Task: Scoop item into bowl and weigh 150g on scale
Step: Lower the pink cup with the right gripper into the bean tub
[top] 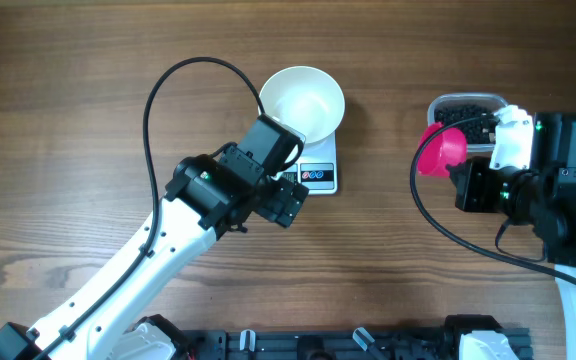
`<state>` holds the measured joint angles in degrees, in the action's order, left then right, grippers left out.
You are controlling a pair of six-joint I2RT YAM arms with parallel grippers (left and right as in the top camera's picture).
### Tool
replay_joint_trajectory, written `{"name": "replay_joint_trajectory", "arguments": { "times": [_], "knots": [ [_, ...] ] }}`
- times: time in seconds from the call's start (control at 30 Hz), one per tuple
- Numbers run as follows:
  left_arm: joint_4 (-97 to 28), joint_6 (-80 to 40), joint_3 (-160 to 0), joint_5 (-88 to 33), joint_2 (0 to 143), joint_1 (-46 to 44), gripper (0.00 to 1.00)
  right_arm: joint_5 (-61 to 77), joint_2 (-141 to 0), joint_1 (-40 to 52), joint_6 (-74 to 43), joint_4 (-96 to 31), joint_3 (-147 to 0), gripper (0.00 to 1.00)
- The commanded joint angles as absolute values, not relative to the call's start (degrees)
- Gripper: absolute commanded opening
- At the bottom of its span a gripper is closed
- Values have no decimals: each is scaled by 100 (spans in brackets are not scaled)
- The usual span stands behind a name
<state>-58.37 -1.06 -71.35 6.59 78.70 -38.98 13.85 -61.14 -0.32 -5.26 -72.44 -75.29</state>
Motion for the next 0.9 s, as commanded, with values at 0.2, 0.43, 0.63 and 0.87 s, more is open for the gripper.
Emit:
{"name": "replay_joint_trajectory", "arguments": {
  "times": [0.2,0.43,0.63,0.87],
  "knots": [
    [-5857,128,-7078,694,7874,-3872,100,1396,-6049,-30,-462,-7253,-7603,4],
    [-5857,128,-7078,694,7874,-3872,100,1396,-6049,-30,-464,-7234,-7603,4],
    [-5857,128,-7078,694,7874,-3872,100,1350,-6051,-30,-454,-6652,-7603,4],
    [-5854,128,-7078,694,7874,-3872,100,1319,-6053,-30,-593,-6060,-7603,4]
  ]
}}
